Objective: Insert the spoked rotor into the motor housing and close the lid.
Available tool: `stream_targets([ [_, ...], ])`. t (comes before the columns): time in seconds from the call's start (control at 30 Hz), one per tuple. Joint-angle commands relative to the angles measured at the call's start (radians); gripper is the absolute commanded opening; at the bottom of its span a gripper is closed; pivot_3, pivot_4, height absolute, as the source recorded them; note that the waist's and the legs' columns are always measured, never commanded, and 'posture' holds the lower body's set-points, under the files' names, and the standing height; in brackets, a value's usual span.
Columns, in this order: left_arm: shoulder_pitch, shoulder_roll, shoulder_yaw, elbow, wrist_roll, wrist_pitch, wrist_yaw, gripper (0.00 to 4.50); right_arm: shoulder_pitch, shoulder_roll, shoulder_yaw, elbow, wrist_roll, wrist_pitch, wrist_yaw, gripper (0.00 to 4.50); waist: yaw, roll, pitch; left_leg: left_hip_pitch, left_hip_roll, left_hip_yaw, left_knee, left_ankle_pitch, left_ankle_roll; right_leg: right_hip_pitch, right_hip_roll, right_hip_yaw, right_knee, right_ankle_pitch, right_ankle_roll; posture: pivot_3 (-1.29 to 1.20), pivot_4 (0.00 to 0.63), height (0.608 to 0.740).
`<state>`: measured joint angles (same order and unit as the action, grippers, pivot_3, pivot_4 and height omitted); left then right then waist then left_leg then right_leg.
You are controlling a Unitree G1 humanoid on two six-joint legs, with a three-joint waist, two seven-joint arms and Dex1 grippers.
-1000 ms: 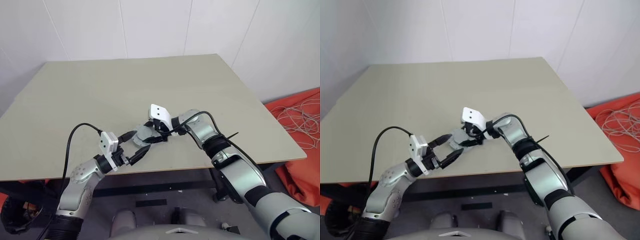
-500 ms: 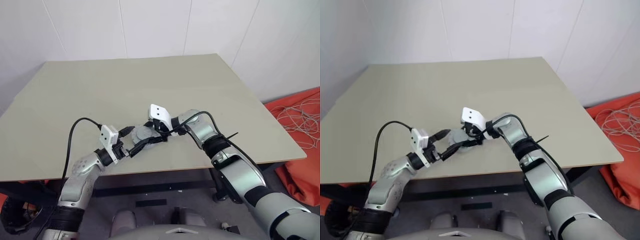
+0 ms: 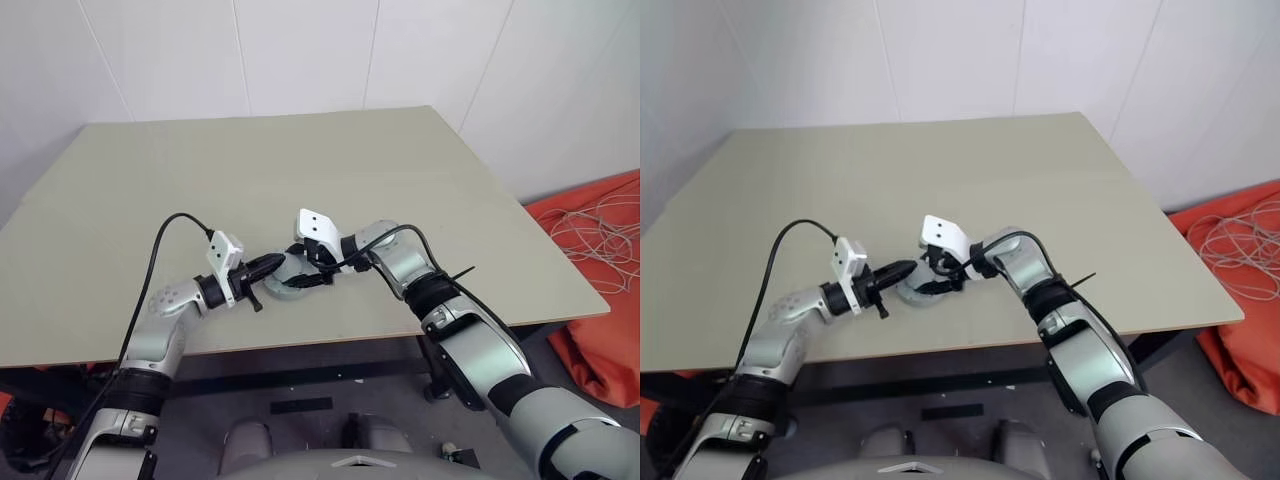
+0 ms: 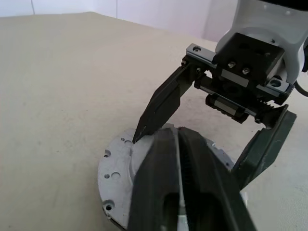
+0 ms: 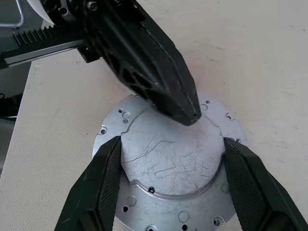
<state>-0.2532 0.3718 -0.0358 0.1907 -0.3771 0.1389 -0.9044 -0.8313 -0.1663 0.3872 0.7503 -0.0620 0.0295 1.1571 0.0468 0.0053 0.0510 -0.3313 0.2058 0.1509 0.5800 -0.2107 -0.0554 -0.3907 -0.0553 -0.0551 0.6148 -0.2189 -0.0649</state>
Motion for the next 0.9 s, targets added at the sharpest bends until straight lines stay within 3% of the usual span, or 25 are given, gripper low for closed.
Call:
stream_targets([
  [0.03, -0.053, 0.014, -0.006, 0.016, 0.012, 0.008, -0.029, 0.01, 0.014, 0.008, 0.022, -0.001, -0.026, 0.011, -0.002, 3.20, 0.000, 0.000, 0.000, 0.000, 0.000, 0.000, 0.000, 0.000, 0.000, 0.000, 0.000, 0.000, 0.000, 0.000, 0.000, 0.00, 0.000, 0.740],
  [0.4, -0.105, 0.063, -0.062, 0.027, 0.043, 0.138, -0.100, 0.01, 0.019, 0.011, 0.022, -0.016, -0.025, 0.018, -0.007, 3.20, -0.001, 0.000, 0.000, 0.000, 0.000, 0.000, 0.000, 0.000, 0.000, 0.000, 0.000, 0.000, 0.000, 0.000, -0.001, 0.00, 0.000, 0.740],
  [0.9, -0.119, 0.050, -0.083, 0.031, 0.100, 0.204, -0.013, 0.01, 0.033, 0.003, 0.023, -0.050, -0.023, 0.035, -0.006, 3.20, -0.001, 0.000, 0.000, 0.001, 0.000, 0.000, 0.000, 0.000, 0.000, 0.000, 0.000, 0.000, 0.000, 0.000, -0.001, 0.00, 0.000, 0.740],
])
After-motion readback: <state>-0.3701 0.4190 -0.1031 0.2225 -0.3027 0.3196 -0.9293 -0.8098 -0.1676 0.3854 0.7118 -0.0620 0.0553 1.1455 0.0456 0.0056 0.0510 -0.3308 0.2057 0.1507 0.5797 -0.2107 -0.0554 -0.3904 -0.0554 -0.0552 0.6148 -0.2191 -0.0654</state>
